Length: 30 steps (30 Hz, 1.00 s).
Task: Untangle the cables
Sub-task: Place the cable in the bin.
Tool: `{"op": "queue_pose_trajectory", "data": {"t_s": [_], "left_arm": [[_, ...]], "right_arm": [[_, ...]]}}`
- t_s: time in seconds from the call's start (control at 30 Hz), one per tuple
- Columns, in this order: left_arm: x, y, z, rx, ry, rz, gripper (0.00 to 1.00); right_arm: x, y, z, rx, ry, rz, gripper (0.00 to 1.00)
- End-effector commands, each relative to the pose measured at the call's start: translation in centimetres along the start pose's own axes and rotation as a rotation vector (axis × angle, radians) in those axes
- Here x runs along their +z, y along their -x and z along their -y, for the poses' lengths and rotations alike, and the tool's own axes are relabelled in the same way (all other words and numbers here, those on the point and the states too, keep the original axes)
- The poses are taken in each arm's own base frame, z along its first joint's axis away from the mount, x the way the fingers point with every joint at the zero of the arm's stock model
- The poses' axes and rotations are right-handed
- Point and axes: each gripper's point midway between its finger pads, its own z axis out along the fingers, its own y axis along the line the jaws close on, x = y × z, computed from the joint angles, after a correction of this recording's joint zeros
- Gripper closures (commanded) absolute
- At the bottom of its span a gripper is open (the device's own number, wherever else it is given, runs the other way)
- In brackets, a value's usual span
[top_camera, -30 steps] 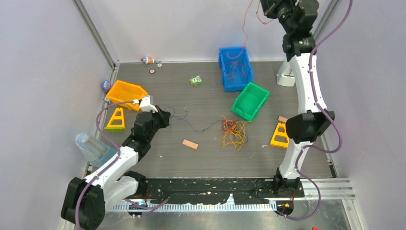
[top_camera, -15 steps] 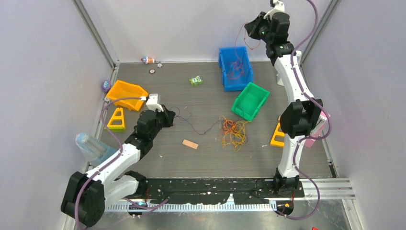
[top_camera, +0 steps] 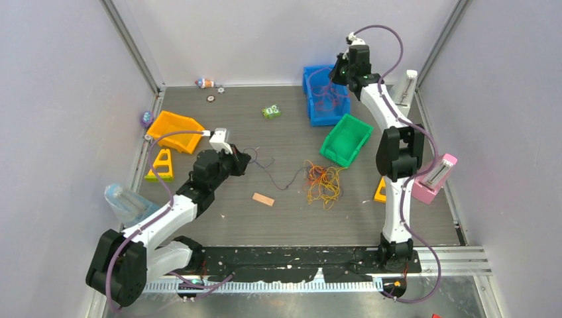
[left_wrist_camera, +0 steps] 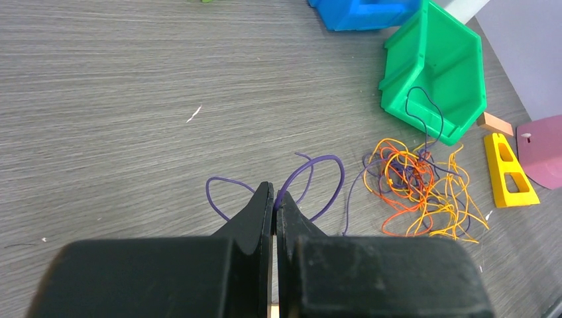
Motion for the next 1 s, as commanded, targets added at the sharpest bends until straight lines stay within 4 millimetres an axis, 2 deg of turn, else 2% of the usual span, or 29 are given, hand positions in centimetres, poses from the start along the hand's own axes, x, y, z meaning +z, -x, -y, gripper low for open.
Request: {"op": "queue_pose_trajectory", "data": {"t_s": [0.0,0.03,0.27,0.33,0.37,0.4,0.43,0.47,0.53,0.57,0.6,0.63,0.67,0.7,0.73,0.77,0.8,0.83,0.87,0.9,0.93,0.97], "left_arm": [[0.2,2.9,2.1,0.026,-0.075,0.073,1.0],[0.2,2.9,2.3,0.026,-0.083,0.071,1.0],[-0.2,2.8,2.8,0.034,-0.098,0.067,1.0],[-0.2,2.6,2.9,0.034,-0.105,0.059,1.0],[-0.2,2.5,3.1,0.034,-0.114,0.053,1.0],[-0.2,2.5,3.2,0.035,-0.122,0.05,1.0],[-0.3,2.4,3.3,0.035,-0.127,0.042,1.0],[-0.3,2.3,3.4,0.035,-0.129,0.033,1.0],[-0.3,2.3,3.3,0.042,-0.12,0.015,1.0],[-0.3,2.3,3.2,0.045,-0.111,0.008,1.0],[-0.3,2.4,3.2,0.051,-0.106,0.006,1.0],[-0.4,2.6,3.1,0.059,-0.101,0.007,1.0],[-0.4,2.7,3.1,0.068,-0.098,0.009,1.0],[-0.5,2.9,3.0,0.077,-0.093,0.013,1.0],[-0.6,3.1,2.9,0.085,-0.085,0.018,1.0],[-0.7,3.5,2.9,0.092,-0.077,0.024,1.0],[-0.9,3.9,2.7,0.097,-0.063,0.031,1.0],[-1.1,4.2,2.5,0.104,-0.047,0.036,1.0],[-1.2,4.6,2.4,0.109,-0.034,0.045,1.0],[-1.5,5.0,2.2,0.11,-0.018,0.055,1.0],[-1.7,5.4,2.1,0.112,-0.005,0.064,1.0],[-1.9,5.7,1.9,0.111,0.01,0.074,1.0]], "right_arm": [[0.4,-0.3,-2.3,-0.104,-0.003,-0.016,0.95],[0.8,-1.3,-2.2,-0.115,-0.018,-0.043,0.95],[1.0,-2.2,-0.9,-0.122,-0.089,-0.066,0.93],[1.1,-2.3,-0.5,-0.13,-0.104,-0.076,0.87],[1.0,-2.1,-0.7,-0.133,-0.1,-0.074,0.8],[0.8,-2.0,-0.9,-0.136,-0.09,-0.082,0.66],[0.5,-1.7,-1.1,-0.137,-0.086,-0.078,0.59],[-0.1,-1.0,-1.5,-0.136,-0.08,-0.064,0.51],[-1.3,0.3,-2.4,-0.134,-0.052,-0.045,0.45],[-1.7,0.2,-2.7,-0.133,-0.04,-0.052,0.42],[-2.8,1.2,-3.5,-0.132,-0.018,-0.033,0.39],[-3.2,0.7,-3.6,-0.13,-0.015,-0.045,0.37],[-4.3,1.6,-4.3,-0.126,0.0,-0.028,0.35],[-4.5,0.4,-4.6,-0.125,0.007,-0.052,0.34],[-5.8,1.2,-5.3,-0.124,0.02,-0.032,0.32],[-6.0,-0.6,-5.6,-0.123,0.023,-0.065,0.31],[-7.5,0.2,-6.4,-0.124,0.039,-0.041,0.28],[-8.6,-0.8,-7.2,-0.117,0.047,-0.04,0.25],[-8.7,-3.9,-6.3,-0.105,0.019,-0.097,0.25],[-10.5,-2.6,-7.5,-0.08,0.007,-0.028,0.22],[-10.8,-6.7,-7.5,-0.079,0.003,-0.086,0.2],[-12.4,-5.2,-9.0,-0.051,0.042,-0.008,0.16]]}}
